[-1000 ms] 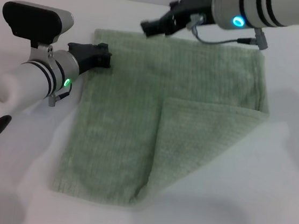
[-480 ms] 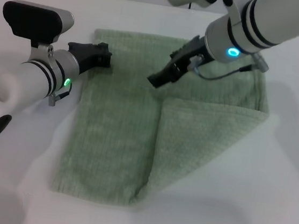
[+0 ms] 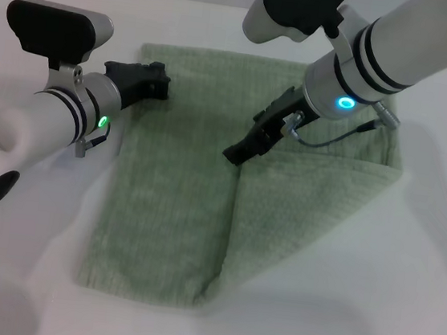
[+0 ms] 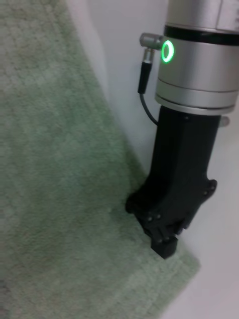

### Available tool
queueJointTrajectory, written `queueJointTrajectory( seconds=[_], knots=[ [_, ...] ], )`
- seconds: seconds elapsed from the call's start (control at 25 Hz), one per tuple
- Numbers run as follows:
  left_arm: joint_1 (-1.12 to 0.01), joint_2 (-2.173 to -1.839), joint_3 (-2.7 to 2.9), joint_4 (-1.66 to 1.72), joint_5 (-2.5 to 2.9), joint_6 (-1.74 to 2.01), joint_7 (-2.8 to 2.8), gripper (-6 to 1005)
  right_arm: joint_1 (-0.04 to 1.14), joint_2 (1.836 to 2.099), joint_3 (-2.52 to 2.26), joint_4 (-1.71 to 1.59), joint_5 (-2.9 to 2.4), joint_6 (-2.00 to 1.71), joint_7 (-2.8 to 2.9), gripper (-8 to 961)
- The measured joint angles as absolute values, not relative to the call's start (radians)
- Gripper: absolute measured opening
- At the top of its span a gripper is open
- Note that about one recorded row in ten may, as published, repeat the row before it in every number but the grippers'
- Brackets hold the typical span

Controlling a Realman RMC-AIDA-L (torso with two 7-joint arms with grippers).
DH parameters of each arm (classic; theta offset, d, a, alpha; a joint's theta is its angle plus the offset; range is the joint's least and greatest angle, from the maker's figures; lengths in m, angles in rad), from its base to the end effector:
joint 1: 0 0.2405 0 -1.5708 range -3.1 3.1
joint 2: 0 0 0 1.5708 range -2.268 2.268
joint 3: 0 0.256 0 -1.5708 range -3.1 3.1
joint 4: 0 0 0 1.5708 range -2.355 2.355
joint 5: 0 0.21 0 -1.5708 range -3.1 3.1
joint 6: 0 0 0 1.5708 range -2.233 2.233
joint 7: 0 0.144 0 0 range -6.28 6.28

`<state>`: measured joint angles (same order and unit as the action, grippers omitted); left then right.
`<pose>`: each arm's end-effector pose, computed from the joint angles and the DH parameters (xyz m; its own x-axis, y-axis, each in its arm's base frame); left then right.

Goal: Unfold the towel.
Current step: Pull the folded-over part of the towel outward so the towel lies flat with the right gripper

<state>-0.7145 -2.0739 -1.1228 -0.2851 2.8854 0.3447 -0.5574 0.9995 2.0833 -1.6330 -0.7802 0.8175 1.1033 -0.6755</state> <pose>-0.2741 0.4147 -0.0807 0.6675 0.4655 0.5812 0.7368 -0.2998 -0.6061 0.1099 0.4018 -0.0998 0.8774 -0.4340 0.2048 -0.3617 -0.8785 -0.3119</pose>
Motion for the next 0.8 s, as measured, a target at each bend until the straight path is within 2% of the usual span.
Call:
queueJointTrajectory(
  seconds=[0.8],
  knots=[
    [-0.71,-2.074,-1.12,-0.292,2.885,0.345,-0.557,-1,1.008,2.086,-1.631,-0.691,0.832,1.08,-0.701,813]
  ],
)
